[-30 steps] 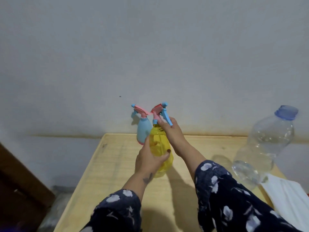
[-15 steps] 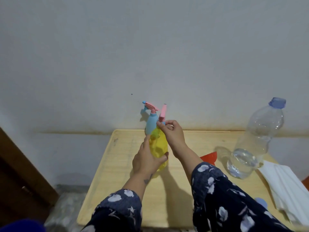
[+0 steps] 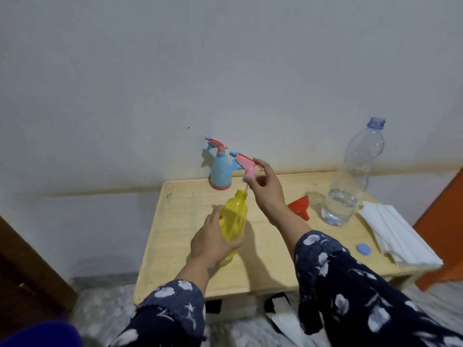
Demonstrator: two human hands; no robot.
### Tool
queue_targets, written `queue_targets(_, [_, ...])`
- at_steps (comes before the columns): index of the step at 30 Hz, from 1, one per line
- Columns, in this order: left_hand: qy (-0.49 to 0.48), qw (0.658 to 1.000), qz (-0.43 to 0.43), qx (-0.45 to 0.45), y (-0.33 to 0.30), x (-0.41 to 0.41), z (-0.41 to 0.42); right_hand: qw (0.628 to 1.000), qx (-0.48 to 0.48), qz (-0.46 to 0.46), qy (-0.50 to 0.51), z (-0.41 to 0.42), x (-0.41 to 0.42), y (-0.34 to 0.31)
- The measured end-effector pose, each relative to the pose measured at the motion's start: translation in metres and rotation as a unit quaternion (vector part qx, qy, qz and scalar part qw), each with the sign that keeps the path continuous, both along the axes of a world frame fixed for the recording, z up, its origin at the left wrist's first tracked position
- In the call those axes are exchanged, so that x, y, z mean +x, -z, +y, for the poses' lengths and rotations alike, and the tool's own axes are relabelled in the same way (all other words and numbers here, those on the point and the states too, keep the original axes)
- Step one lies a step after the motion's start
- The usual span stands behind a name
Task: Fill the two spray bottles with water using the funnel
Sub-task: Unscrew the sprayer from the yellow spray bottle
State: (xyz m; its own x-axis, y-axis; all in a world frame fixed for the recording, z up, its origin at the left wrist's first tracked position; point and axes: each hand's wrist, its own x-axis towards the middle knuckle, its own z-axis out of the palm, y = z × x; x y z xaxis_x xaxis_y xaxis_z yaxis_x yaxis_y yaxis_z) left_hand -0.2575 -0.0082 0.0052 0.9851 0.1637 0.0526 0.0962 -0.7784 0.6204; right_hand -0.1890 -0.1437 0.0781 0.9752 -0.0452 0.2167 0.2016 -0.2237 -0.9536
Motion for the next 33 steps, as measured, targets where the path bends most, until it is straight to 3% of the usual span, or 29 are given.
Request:
queue_targets(8, [0.016, 1.0, 0.006, -0.009, 0.006, -0.005, 0.021, 0.985, 0.113, -0.026, 0.13, -0.041, 0.013, -0.055])
queue_targets(12, [-0.007, 1.0, 0.0, -0.017, 0.005, 0.001, 0.028, 0.981, 0.113, -0.018, 0.16, -0.057, 0.021, -0.063])
queue_targets(18, [-0.031, 0.997, -0.033, -0.06, -0.006, 0.023, 0.019, 0.989, -0.049, 0.09, 0.11, -0.075, 0.025, -0.009])
queue_targets(21, [-0.041, 0.995, -0.048, -0.083, -0.009, 0.038, 0.011, 0.976, -0.114, 0.173, 0.073, -0.089, 0.027, 0.03])
queue_targets(25, [-0.051, 0.993, -0.046, -0.092, -0.008, 0.058, 0.0, 0.929, -0.287, 0.233, 0.013, -0.107, 0.025, 0.066])
queue_targets(29, [-0.063, 0.992, -0.041, -0.105, -0.005, 0.075, -0.011, 0.905, -0.348, 0.244, 0.013, -0.119, 0.028, 0.088])
queue_targets(33, [-0.065, 0.991, -0.043, -0.106, -0.003, 0.091, -0.022, 0.905, -0.354, 0.229, 0.055, -0.124, 0.033, 0.103])
